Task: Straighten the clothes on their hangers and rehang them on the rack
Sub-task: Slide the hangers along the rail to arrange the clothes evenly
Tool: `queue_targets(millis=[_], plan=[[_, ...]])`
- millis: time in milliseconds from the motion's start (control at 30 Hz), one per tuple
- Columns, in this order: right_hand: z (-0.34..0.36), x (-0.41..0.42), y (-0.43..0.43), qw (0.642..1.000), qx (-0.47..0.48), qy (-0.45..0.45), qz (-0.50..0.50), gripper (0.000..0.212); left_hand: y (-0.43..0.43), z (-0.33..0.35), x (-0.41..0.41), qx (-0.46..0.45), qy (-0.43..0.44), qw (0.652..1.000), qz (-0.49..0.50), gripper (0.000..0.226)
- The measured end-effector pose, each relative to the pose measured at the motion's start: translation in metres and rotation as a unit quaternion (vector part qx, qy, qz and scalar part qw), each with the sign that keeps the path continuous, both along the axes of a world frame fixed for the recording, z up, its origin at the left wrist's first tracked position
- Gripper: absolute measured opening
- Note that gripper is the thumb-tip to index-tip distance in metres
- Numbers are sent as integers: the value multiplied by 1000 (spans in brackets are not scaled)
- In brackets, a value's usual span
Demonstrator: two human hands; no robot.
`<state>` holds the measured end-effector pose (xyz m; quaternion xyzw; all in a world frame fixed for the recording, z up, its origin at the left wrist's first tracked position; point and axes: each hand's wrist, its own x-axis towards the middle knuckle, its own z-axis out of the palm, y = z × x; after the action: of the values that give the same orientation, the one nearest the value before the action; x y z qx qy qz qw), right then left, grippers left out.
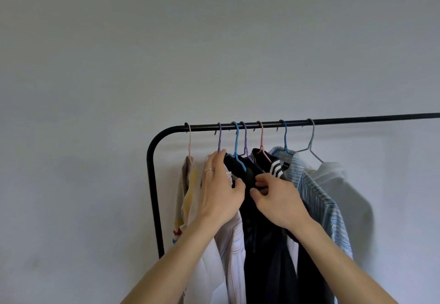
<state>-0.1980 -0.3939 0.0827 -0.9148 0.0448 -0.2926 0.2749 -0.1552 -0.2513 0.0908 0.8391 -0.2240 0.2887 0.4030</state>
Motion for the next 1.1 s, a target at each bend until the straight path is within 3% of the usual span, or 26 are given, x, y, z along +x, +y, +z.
queue_targets(millis=[100,167,300,367,533,767,933,1033,1100], plan=[[0,2,-2,995,7,94,30,42,-14,-6,6,-63,165,983,-54,87],[3,9,-3,976,134,143,98,42,-14,-16,13,-82,229,967,-75,83],[-2,32,0,891,399,137,165,46,-8,-23,15,-110,266,952,-99,82],[-5,36,0,860,465,109,180,48,-8,-22,19,-124,258,952,-109,86],[-3,24,-11,880,456,17,132,57,-11,-26,21,-157,236,948,-144,90],[4,14,-51,897,439,-23,37,66,-22,-25,17,-213,186,949,-139,46],[0,16,-44,912,402,-2,80,67,-31,-32,25,-202,213,950,-107,65],[-6,20,-29,917,376,27,132,87,-32,-32,28,-202,205,951,-116,66],[-13,21,-23,921,364,22,136,90,-32,-32,30,-207,205,949,-122,71]])
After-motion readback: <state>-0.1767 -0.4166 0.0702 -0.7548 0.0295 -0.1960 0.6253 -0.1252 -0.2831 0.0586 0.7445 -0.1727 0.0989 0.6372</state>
